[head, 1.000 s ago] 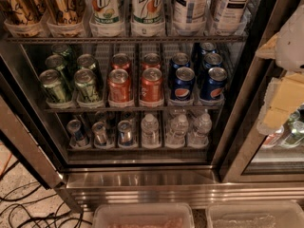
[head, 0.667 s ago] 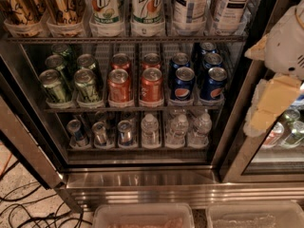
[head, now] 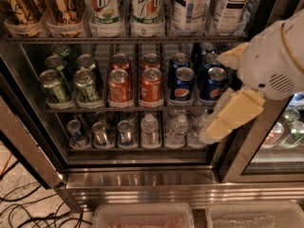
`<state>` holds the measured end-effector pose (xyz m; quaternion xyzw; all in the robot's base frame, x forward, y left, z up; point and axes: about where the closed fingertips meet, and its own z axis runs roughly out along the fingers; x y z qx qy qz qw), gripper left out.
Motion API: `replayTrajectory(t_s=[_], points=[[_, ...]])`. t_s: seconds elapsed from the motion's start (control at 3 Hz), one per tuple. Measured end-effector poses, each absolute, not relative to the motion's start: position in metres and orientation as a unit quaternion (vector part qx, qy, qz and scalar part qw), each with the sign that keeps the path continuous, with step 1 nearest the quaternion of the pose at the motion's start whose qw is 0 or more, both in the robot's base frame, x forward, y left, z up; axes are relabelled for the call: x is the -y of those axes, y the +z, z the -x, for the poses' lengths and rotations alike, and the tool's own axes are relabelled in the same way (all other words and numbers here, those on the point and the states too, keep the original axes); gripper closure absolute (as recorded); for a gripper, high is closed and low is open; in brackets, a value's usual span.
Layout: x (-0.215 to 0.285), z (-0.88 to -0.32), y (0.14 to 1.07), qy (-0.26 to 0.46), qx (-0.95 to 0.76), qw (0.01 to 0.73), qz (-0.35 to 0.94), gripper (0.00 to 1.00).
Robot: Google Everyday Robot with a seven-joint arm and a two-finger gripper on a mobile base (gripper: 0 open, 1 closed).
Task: Pick 7up can from top shelf of fridge
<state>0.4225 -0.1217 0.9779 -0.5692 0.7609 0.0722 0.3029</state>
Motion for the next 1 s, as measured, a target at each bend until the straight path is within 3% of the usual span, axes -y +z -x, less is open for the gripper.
replayTrajectory(t_s=[1.0], points=[[0.042, -0.438, 0.955, 0.141, -0.683, 0.511, 0.502, 0.00]])
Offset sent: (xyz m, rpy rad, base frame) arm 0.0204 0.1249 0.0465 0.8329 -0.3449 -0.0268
